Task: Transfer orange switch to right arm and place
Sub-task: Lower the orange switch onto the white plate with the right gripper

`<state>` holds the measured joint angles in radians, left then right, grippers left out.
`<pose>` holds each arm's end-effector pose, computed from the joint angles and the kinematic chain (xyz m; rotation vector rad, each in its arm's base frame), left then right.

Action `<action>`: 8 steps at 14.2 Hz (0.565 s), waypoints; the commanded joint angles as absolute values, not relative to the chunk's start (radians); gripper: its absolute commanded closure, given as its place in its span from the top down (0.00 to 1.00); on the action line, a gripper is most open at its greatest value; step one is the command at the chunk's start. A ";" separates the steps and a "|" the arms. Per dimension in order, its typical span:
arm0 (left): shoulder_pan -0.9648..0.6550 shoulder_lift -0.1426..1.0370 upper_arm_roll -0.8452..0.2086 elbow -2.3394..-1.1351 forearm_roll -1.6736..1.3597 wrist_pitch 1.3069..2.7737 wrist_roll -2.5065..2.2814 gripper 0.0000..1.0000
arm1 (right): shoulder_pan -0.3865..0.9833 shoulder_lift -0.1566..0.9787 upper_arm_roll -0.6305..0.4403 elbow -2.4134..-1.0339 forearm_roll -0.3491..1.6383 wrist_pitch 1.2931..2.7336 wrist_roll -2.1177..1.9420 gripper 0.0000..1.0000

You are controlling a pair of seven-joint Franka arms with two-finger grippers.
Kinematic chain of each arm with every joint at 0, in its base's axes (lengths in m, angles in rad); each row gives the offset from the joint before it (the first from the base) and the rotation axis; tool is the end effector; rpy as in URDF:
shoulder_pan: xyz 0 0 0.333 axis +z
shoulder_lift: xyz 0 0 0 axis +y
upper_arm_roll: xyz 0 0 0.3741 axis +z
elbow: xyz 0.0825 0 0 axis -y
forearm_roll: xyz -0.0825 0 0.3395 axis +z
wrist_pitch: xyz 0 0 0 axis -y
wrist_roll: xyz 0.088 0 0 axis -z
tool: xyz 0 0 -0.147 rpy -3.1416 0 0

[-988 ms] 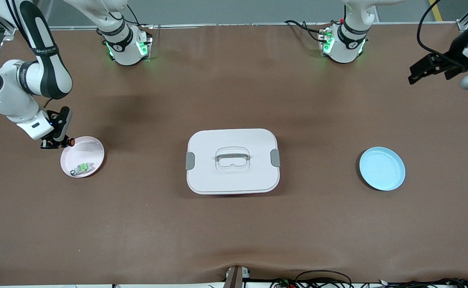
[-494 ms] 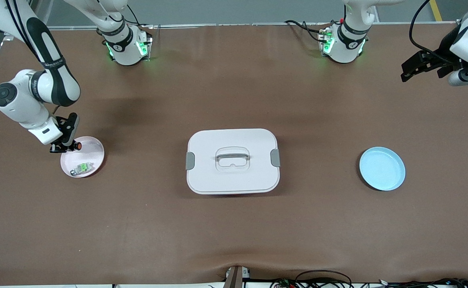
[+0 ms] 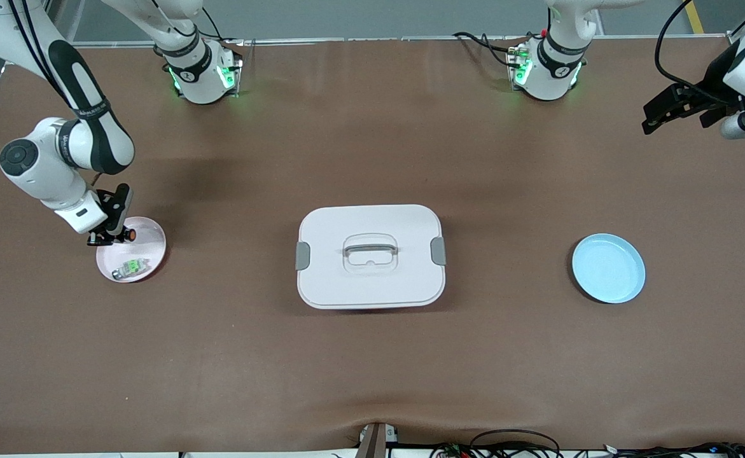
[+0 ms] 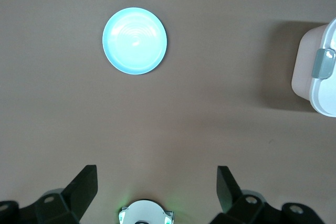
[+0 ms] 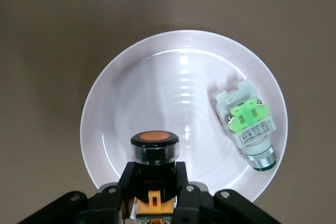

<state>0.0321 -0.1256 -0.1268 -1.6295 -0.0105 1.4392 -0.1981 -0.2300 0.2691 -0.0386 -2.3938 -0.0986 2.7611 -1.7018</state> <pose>0.4442 -0.0487 0.6666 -3.1209 -0.1622 0.1004 0.4929 -0.1328 0.2707 2.1924 2.0939 0.0173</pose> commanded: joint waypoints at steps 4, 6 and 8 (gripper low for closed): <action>0.043 -0.127 -0.126 -1.629 -0.008 1.442 -0.186 1.00 | -0.255 0.308 -0.023 -2.390 -0.109 2.810 -1.713 0.31; 0.044 -0.127 -0.126 -1.628 -0.008 1.443 -0.186 1.00 | -0.255 0.313 -0.023 -2.391 -0.109 2.812 -1.713 0.33; 0.046 -0.127 -0.126 -1.628 -0.008 1.443 -0.186 1.00 | -0.255 0.316 -0.023 -2.391 -0.107 2.813 -1.712 0.33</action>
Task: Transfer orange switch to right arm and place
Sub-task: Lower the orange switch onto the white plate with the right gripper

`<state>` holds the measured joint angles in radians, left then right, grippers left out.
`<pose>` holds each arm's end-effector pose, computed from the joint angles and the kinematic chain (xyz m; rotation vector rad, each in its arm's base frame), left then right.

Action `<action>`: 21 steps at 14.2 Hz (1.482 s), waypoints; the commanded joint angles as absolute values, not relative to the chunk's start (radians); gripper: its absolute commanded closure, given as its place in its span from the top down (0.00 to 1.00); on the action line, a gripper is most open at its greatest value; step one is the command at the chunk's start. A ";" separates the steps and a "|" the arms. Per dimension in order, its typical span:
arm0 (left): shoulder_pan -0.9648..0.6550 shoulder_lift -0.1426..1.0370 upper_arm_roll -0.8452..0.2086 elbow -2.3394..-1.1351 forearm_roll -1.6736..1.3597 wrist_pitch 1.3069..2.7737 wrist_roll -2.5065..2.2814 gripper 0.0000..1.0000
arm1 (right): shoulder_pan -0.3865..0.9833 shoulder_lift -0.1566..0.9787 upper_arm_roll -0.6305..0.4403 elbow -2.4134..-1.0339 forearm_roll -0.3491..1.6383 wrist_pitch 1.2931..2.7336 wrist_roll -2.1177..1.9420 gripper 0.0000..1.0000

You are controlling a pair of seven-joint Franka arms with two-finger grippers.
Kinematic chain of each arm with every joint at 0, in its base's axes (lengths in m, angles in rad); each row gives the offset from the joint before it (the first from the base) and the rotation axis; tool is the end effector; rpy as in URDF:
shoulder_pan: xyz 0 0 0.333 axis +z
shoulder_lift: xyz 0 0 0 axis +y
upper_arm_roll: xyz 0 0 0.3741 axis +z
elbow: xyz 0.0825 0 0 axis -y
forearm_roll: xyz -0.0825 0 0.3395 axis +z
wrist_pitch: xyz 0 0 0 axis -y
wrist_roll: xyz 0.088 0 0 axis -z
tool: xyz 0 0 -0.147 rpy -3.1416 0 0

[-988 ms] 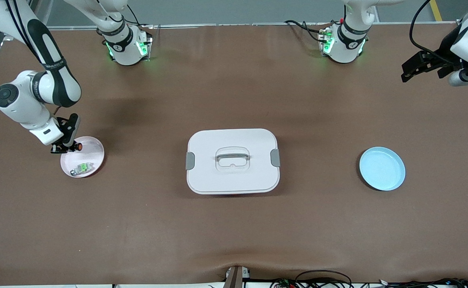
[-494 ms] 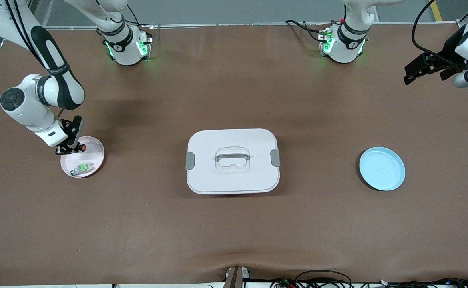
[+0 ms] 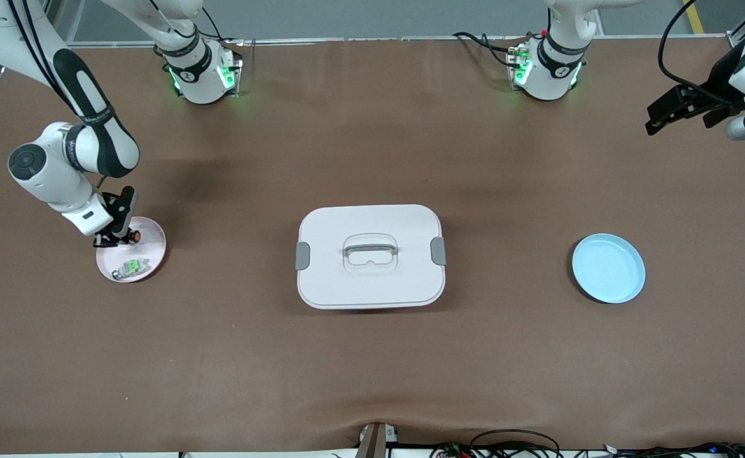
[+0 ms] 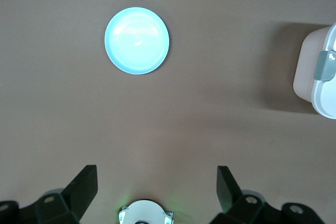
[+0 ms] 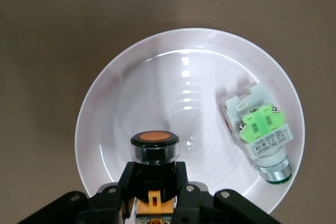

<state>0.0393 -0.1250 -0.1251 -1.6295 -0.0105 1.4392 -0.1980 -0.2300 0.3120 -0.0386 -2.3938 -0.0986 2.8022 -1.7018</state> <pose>0.4449 -0.0447 0.6664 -3.1206 -0.1760 0.1014 0.4956 -0.1329 0.2529 2.1921 2.0982 0.0186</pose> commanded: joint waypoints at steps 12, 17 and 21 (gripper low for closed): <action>0.051 -0.124 -0.124 -1.628 -0.008 1.443 -0.184 1.00 | -0.252 0.324 -0.025 -2.388 -0.107 2.827 -1.713 1.00; 0.055 -0.124 -0.124 -1.626 -0.006 1.443 -0.184 1.00 | -0.247 0.276 -0.023 -2.382 -0.107 2.824 -1.700 1.00; 0.055 -0.124 -0.124 -1.628 -0.003 1.445 -0.167 1.00 | -0.242 0.209 -0.023 -2.372 -0.109 2.818 -1.637 1.00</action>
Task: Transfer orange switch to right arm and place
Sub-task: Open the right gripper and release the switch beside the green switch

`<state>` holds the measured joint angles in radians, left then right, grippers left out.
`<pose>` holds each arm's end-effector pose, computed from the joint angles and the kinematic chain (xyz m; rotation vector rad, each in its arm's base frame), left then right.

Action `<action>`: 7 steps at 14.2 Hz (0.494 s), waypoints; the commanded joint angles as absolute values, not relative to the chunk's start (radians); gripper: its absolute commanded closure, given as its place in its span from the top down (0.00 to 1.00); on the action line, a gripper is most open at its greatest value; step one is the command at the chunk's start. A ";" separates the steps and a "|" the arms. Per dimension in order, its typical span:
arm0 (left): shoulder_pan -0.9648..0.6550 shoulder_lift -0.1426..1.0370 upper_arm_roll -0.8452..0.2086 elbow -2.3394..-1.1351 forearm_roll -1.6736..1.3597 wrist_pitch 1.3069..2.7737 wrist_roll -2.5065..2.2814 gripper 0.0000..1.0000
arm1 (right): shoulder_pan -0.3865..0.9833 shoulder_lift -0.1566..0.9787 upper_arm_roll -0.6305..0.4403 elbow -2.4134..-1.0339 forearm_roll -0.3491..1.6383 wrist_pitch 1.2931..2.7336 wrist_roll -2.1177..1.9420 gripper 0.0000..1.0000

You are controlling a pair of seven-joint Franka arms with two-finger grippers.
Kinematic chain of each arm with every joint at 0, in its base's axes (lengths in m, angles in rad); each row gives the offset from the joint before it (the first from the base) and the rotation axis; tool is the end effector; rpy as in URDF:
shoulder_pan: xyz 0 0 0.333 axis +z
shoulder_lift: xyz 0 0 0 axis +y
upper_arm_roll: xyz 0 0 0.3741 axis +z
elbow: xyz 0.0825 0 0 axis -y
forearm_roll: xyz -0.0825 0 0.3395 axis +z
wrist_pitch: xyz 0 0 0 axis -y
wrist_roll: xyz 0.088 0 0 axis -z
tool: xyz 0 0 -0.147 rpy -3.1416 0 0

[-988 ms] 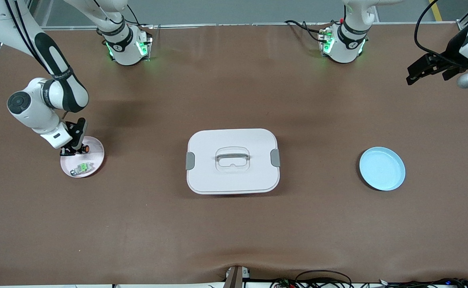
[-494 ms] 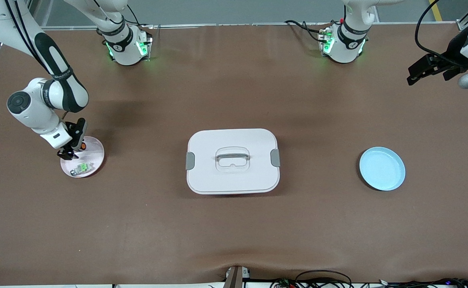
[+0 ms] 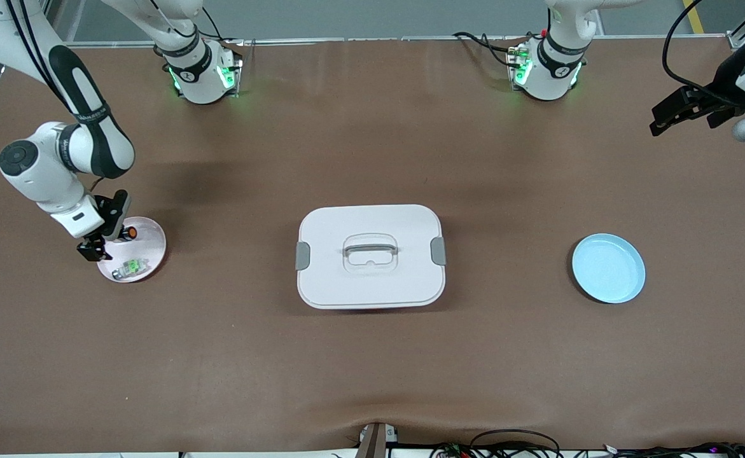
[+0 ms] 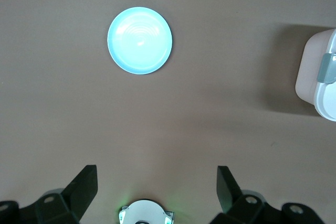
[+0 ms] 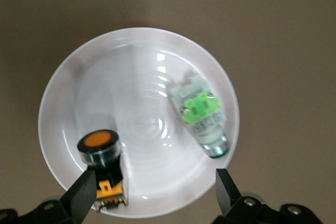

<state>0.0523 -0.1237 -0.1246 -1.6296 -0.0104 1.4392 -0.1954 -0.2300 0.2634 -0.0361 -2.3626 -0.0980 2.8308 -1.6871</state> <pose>0.4458 -0.0386 0.6657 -3.1200 -0.1930 0.1038 0.5145 -0.1360 0.2920 2.1399 2.0205 0.1094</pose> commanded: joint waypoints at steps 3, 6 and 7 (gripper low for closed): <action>0.054 -0.124 -0.124 -1.628 0.009 1.448 -0.156 1.00 | -0.236 0.170 -0.017 -2.361 -0.110 2.804 -1.528 1.00; 0.058 -0.124 -0.123 -1.626 0.006 1.448 -0.156 1.00 | -0.212 0.127 -0.015 -2.347 -0.110 2.664 -1.251 1.00; 0.064 -0.124 -0.120 -1.626 0.002 1.448 -0.155 1.00 | -0.207 0.115 -0.015 -2.338 -0.110 2.611 -1.168 1.00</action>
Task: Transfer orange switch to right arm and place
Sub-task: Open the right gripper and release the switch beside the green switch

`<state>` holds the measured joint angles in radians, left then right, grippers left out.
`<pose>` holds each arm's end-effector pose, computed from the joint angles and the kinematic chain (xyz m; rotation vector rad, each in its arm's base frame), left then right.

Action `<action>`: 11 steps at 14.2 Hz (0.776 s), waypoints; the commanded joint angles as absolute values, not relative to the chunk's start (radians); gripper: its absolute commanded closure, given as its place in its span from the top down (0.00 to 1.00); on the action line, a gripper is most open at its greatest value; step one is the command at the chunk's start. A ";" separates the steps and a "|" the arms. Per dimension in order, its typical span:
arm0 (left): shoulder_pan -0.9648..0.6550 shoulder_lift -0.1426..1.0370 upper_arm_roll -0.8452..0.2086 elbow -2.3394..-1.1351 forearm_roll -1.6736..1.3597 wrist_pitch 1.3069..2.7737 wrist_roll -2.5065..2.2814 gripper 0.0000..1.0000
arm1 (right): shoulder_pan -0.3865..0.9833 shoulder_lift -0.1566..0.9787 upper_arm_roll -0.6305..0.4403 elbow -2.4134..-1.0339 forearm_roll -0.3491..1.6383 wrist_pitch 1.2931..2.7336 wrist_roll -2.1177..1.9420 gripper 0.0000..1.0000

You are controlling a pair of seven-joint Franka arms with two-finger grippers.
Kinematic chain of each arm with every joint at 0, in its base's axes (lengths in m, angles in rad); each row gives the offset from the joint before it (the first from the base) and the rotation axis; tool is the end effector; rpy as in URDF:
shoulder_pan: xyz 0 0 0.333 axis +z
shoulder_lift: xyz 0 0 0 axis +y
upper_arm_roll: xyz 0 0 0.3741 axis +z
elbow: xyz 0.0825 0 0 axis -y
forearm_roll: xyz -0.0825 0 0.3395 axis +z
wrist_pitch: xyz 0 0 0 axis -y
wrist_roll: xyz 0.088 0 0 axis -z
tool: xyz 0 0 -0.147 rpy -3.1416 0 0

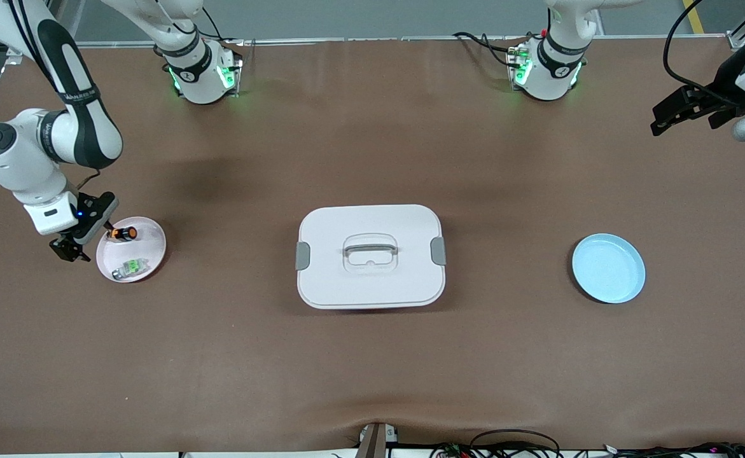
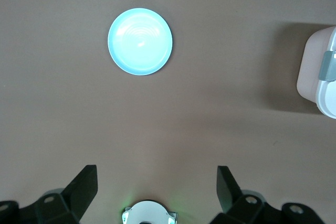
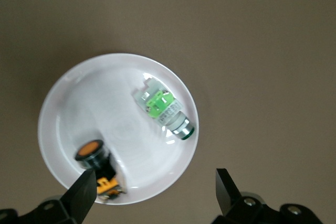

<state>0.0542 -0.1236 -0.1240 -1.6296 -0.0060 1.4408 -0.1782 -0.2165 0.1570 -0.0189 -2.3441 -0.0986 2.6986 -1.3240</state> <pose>0.4463 -0.0368 0.6658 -3.1180 -0.1705 0.1007 0.5100 -0.1205 0.3398 2.4652 1.6400 0.1521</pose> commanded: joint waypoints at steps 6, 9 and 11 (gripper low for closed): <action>0.069 -0.123 -0.118 -1.624 0.002 1.447 -0.155 1.00 | -0.192 0.058 -0.012 -2.301 -0.109 2.464 -0.824 1.00; 0.067 -0.121 -0.118 -1.624 0.002 1.447 -0.155 1.00 | -0.149 0.034 -0.012 -2.228 -0.104 2.289 -0.572 1.00; 0.067 -0.109 -0.118 -1.617 0.000 1.447 -0.156 1.00 | -0.130 0.034 -0.012 -2.163 -0.100 2.182 -0.383 1.00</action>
